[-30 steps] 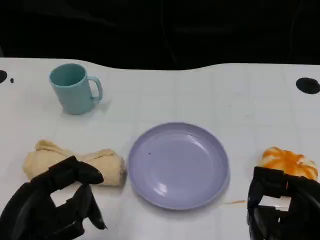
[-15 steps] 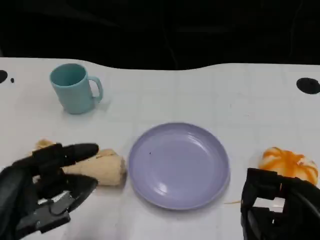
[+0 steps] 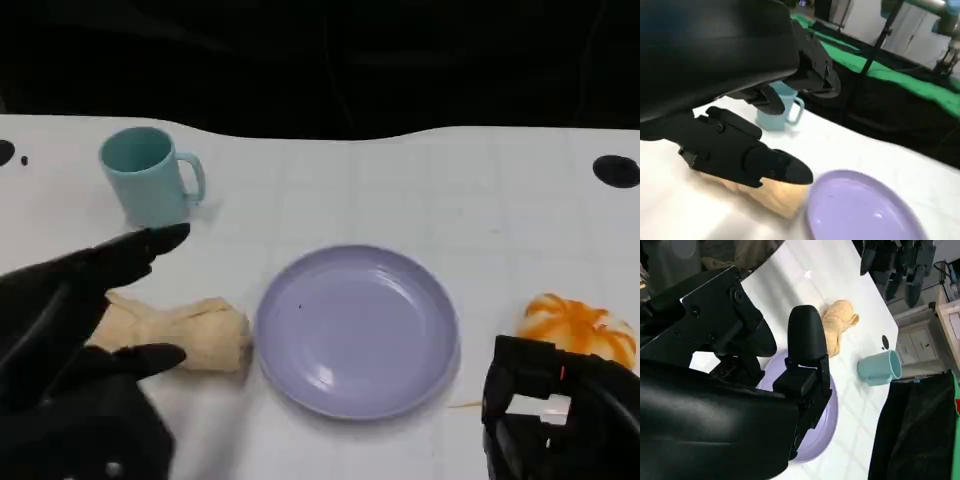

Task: Grasp the towel on the left side of the plate with the left hand and place it into the plate.

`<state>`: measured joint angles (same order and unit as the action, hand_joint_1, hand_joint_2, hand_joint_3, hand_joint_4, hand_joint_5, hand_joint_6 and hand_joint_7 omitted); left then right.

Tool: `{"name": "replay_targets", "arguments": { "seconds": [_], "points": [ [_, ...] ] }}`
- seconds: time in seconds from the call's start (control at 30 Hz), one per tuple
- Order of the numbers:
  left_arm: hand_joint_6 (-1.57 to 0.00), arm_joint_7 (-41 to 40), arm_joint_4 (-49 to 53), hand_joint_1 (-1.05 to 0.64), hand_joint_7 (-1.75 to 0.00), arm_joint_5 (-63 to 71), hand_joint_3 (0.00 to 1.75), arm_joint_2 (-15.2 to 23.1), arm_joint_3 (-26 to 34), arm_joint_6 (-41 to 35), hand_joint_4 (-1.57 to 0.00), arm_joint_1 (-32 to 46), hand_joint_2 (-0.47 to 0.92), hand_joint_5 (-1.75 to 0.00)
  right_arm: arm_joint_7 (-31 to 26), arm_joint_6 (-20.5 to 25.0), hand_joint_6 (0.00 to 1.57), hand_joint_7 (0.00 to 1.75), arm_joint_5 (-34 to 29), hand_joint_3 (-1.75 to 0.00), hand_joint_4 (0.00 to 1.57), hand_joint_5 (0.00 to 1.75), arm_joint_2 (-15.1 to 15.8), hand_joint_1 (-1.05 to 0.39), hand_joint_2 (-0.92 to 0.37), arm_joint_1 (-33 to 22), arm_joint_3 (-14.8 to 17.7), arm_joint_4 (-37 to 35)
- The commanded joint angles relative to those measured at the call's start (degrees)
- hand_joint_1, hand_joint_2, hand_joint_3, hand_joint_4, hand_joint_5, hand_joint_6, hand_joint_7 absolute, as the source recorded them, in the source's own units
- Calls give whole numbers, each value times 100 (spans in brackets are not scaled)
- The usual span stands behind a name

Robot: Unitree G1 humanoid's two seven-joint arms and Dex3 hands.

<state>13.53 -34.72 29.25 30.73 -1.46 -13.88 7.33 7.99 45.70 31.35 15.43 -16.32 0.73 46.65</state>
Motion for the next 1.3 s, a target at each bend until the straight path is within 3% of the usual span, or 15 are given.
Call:
{"name": "replay_targets", "arguments": {
  "seconds": [0.03, 0.33, 0.57, 0.87, 1.0, 1.03, 1.07, 1.1, 1.13, 1.17, 1.23, 1.27, 1.3],
  "points": [
    [-29, 308, 441, -57, 0, 1152, 4, 303, -526, -115, -28, -448, 92, -24, 3, 44, 73, 160, 63, -144, 86, 175, 45, 1, -50, -16, 108, 69],
    [-23, 1173, 1267, -63, 0, 2225, 0, 197, -1293, -365, -25, -1139, 89, -21, 62, -6, 73, 159, 39, -145, 86, 175, 63, 1, -50, -46, 108, 55],
    [-25, 1523, 2209, -65, -1, 2492, 0, -117, -1700, -636, -26, -1656, 90, -17, 70, 10, 74, 159, 34, -144, 85, 175, 77, -1, -49, -50, 115, 52],
    [-33, 631, 3948, -55, -2, 2430, 1, -527, -2049, -277, -42, -2119, 90, -15, 81, 23, 74, 158, 20, -143, 85, 175, 78, -2, -47, -78, 102, 81],
    [-44, -119, 4843, -39, -5, 2232, 7, -636, -2088, 182, -63, -2242, 92, -21, 94, -13, 74, 158, 11, -144, 85, 175, 66, -1, -48, -101, 90, 85],
    [-49, -366, 5053, -36, -5, 2162, 9, -658, -2068, 319, -71, -2241, 92, -28, 87, -10, 74, 158, 9, -145, 85, 175, 62, 0, -48, -107, 87, 95],
    [-69, -540, 5196, -30, -5, 2110, 14, -667, -2060, 415, -69, -2244, 92, -73, 81, -5, 74, 158, 8, -145, 85, 175, 60, 0, -48, -109, 84, 103],
    [-76, -742, 5323, -28, -5, 2048, 16, -660, -2047, 540, -65, -2229, 92, -94, 52, 37, 74, 158, 15, -145, 85, 175, 57, 0, -48, -105, 89, 122],
    [-90, -982, 5423, -25, -9, 1987, 20, -644, -2027, 701, -69, -2201, 92, -107, 31, 65, 74, 158, 20, -145, 85, 175, 54, -1, -47, -102, 95, 135],
    [-107, -1184, 5493, -23, -14, 1931, 19, -627, -2010, 845, -76, -2179, 92, -131, 13, 87, 74, 158, 28, -145, 85, 175, 51, -1, -47, -101, 103, 144],
    [-119, -1578, 5502, -23, -17, 1853, 16, -592, -1961, 1040, -81, -2099, 91, -159, 20, 74, 75, 157, 56, -145, 85, 175, 37, -1, -47, -98, 118, 131],
    [-121, -1805, 5474, -24, -24, 1836, 13, -576, -1929, 1140, -85, -2050, 90, -168, 30, 71, 75, 157, 64, -145, 85, 175, 42, 0, -48, -85, 122, 121],
    [-103, -2061, 5445, -24, -68, 1814, 11, -577, -1877, 1233, -87, -1998, 91, -171, 41, 67, 75, 157, 53, -145, 85, 175, 61, 0, -48, -71, 114, 120]
  ]
}}
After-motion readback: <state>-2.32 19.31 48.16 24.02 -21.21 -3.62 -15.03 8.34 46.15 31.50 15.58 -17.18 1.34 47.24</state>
